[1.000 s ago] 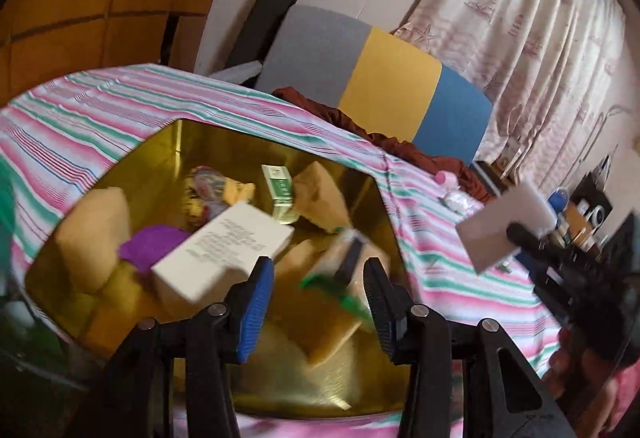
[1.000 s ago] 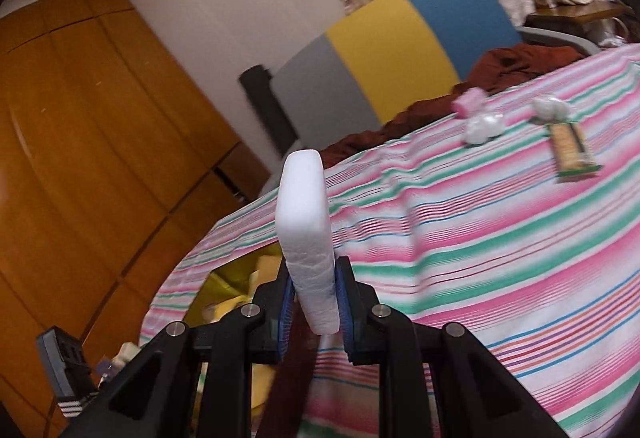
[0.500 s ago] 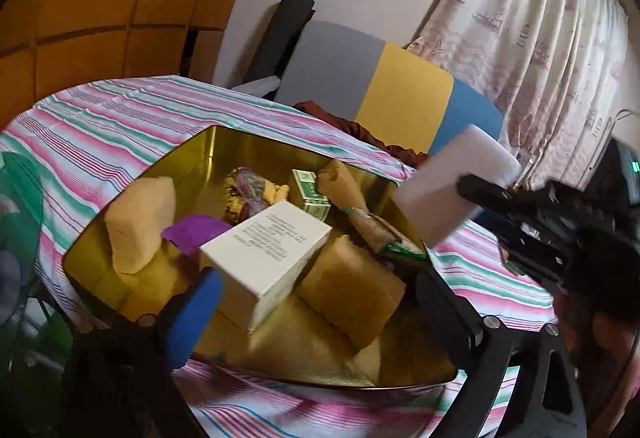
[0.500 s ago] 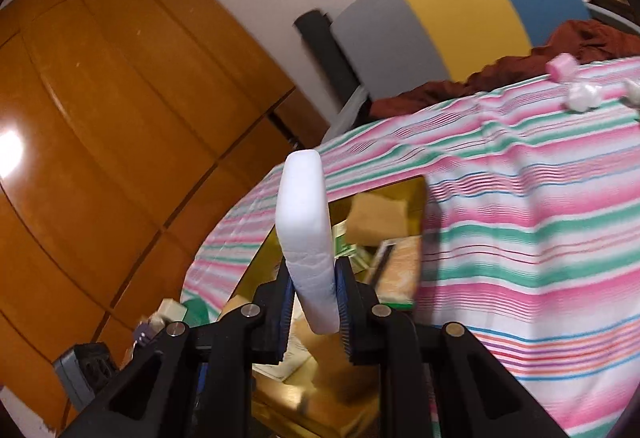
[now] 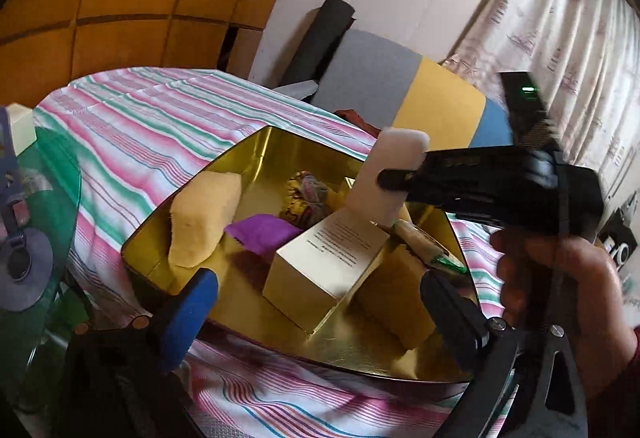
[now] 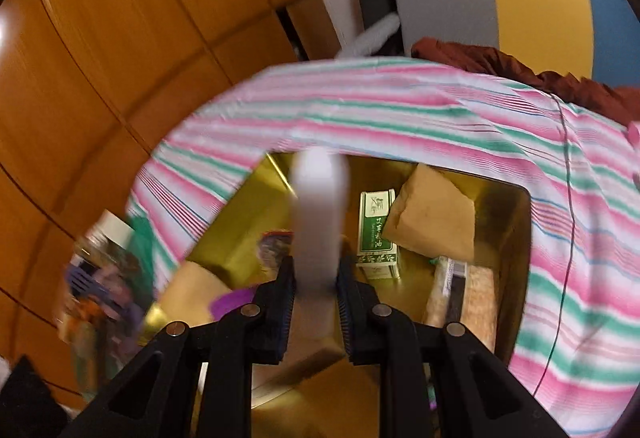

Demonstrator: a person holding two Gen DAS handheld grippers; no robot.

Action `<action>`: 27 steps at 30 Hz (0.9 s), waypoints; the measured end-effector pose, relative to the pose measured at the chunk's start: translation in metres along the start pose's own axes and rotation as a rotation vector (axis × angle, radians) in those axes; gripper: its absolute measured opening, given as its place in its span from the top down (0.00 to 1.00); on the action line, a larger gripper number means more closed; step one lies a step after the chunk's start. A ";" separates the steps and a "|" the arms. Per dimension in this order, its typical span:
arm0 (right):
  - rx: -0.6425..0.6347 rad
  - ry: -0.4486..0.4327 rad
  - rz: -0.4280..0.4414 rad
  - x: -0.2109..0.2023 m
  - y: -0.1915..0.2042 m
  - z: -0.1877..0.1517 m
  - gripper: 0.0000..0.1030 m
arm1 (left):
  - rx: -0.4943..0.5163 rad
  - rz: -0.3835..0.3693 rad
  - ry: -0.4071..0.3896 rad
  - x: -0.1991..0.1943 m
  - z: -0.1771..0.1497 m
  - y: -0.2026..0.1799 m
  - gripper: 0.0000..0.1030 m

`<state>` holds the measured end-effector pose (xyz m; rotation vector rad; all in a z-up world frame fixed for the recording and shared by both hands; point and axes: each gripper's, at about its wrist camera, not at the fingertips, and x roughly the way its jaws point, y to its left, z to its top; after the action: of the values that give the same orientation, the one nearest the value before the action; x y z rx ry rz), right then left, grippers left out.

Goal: Organize objects
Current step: 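Carry the cracker packet and foam block into the gold tray and open both tools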

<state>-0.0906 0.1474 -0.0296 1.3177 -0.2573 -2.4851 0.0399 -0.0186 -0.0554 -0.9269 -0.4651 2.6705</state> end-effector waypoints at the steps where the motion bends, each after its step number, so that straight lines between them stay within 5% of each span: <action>1: 0.002 0.003 -0.005 0.003 0.000 0.002 0.69 | -0.007 0.001 0.000 0.000 0.000 0.002 0.01; 9: 0.137 -0.163 0.017 -0.038 -0.022 0.002 0.58 | -0.033 0.016 -0.016 -0.005 0.003 0.010 0.00; 16: 0.070 -0.036 0.012 -0.005 -0.018 0.007 0.73 | -0.008 0.010 -0.020 -0.006 0.000 0.002 0.00; 21: 0.086 0.100 0.177 0.029 -0.008 0.011 0.74 | -0.009 0.022 -0.018 -0.008 0.001 0.003 0.00; 27: 0.118 0.002 0.259 -0.007 -0.021 0.006 0.68 | -0.018 0.039 -0.025 -0.008 0.004 0.004 0.00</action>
<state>-0.0965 0.1693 -0.0272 1.2433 -0.5459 -2.2800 0.0430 -0.0258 -0.0490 -0.9171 -0.4825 2.7200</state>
